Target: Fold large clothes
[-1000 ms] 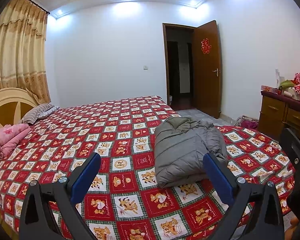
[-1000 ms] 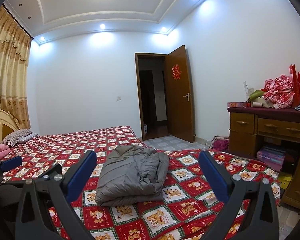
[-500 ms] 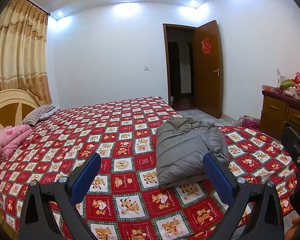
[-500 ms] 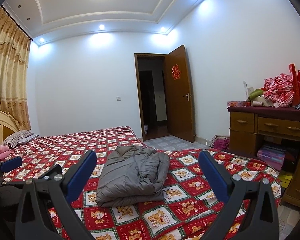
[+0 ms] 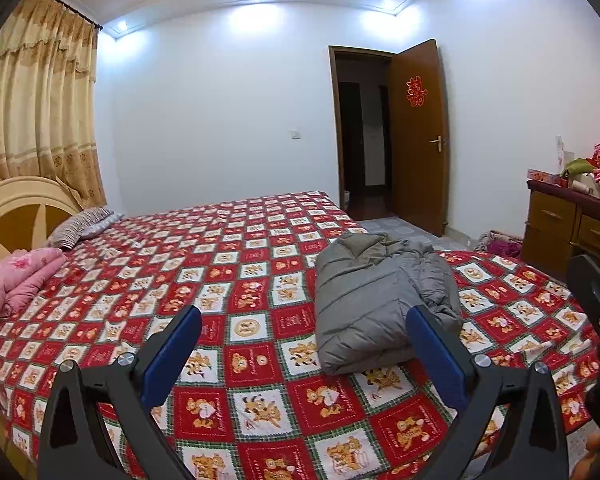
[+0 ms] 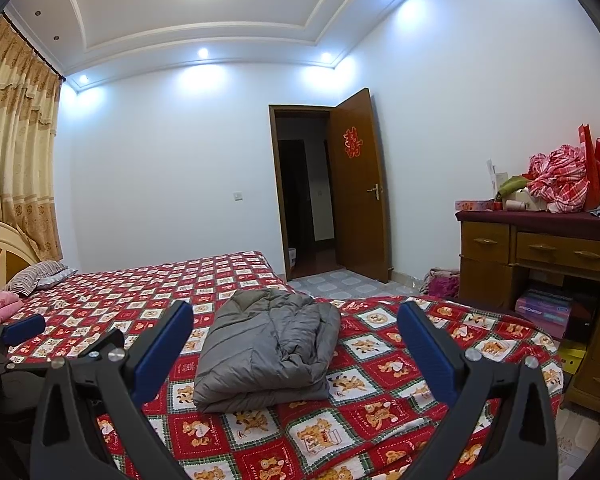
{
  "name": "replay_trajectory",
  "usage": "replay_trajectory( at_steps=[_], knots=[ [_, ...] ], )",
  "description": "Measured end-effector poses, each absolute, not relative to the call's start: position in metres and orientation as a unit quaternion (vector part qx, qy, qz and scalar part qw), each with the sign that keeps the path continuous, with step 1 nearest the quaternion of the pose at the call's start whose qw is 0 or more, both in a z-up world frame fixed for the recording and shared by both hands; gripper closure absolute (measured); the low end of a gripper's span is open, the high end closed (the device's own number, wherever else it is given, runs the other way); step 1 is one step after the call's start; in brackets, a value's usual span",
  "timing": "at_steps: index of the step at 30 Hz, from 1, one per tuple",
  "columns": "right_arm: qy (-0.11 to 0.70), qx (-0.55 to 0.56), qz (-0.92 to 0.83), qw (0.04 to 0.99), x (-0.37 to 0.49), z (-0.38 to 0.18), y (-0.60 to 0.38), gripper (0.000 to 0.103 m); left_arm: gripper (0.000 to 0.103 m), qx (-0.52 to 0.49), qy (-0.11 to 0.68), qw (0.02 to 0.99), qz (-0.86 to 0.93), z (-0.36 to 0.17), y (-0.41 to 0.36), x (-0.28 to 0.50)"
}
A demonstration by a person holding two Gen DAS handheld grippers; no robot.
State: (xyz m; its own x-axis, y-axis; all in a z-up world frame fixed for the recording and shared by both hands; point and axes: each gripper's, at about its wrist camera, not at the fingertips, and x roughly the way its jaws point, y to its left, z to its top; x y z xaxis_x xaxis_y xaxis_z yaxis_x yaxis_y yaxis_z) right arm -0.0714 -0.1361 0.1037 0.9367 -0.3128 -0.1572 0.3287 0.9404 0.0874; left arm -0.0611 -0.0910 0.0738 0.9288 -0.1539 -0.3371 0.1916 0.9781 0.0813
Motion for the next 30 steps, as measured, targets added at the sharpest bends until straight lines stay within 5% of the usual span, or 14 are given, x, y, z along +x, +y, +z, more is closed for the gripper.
replay_trajectory(
  at_steps=[30],
  knots=[
    [0.072,0.056,-0.162,0.982,-0.069,0.102,-0.139,0.000,0.001,0.052,0.175,0.980,-0.080,0.071,-0.085,-0.048]
  ],
)
